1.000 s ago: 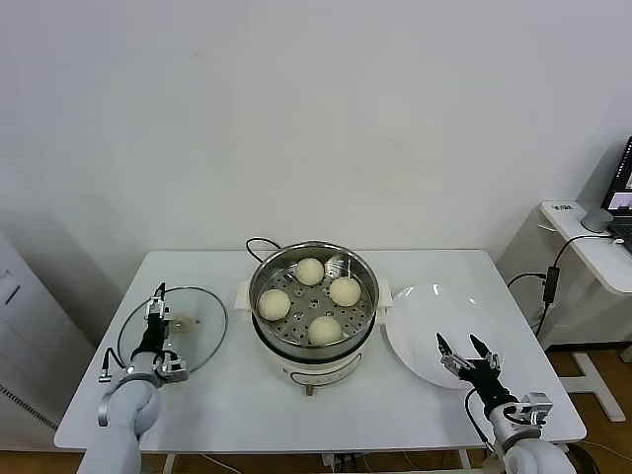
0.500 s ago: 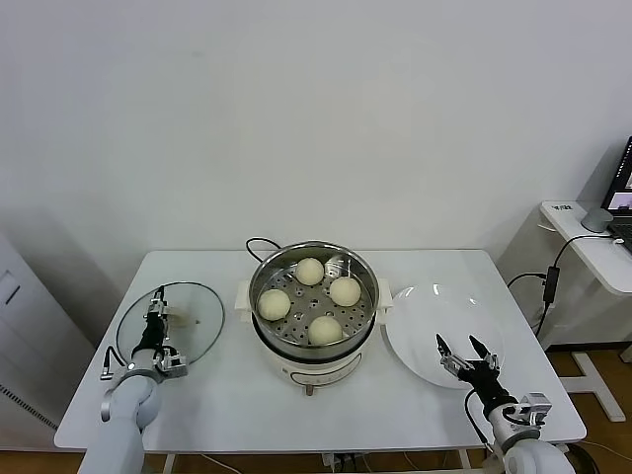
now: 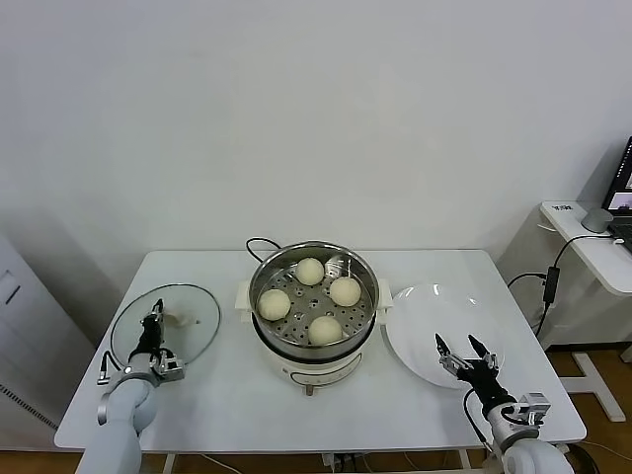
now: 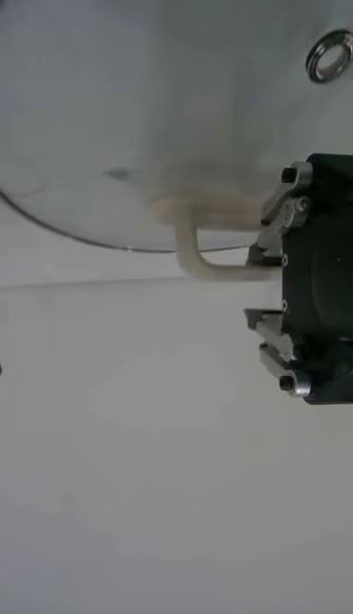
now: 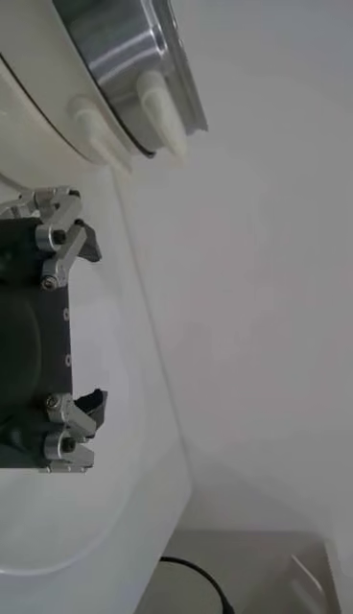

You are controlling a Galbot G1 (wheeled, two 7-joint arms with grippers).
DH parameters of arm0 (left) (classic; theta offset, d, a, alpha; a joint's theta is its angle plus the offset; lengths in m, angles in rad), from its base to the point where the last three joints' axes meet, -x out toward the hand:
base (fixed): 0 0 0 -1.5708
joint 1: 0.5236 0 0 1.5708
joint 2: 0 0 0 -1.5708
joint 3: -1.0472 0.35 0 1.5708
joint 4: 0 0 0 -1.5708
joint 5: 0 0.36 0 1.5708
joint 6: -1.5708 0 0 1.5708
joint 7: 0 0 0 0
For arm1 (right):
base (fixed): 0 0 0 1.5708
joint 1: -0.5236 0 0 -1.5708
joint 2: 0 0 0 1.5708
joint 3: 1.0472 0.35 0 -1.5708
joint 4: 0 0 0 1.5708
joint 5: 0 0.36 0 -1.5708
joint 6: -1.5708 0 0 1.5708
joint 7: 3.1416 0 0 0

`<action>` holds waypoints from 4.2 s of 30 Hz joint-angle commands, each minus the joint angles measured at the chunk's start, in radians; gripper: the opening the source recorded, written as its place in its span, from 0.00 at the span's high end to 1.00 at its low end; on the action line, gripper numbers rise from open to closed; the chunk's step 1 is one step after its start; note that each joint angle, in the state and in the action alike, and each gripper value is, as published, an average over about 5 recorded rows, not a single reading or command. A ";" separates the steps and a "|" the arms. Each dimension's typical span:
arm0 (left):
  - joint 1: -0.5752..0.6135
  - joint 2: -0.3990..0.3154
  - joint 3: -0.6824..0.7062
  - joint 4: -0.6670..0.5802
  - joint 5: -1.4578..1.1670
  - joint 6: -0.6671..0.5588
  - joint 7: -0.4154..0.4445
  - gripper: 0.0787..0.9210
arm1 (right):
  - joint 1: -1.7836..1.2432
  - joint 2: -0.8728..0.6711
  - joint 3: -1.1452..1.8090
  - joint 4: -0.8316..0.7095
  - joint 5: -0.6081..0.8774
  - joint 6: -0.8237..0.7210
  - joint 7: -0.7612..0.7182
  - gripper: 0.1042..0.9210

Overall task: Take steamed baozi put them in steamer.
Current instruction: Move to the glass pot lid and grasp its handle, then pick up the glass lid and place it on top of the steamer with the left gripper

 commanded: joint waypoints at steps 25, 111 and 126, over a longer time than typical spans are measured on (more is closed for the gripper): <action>0.173 -0.251 0.243 -0.940 0.461 0.711 0.617 0.94 | -0.006 0.001 0.006 0.011 0.020 0.000 -0.002 0.12; -0.053 -0.381 0.683 -0.502 0.317 0.711 0.493 0.94 | -0.034 0.044 0.032 0.003 -0.018 0.004 -0.021 0.12; -0.051 -0.381 0.678 -0.477 0.328 0.711 0.443 0.94 | -0.044 0.047 0.034 0.013 -0.017 0.006 -0.021 0.12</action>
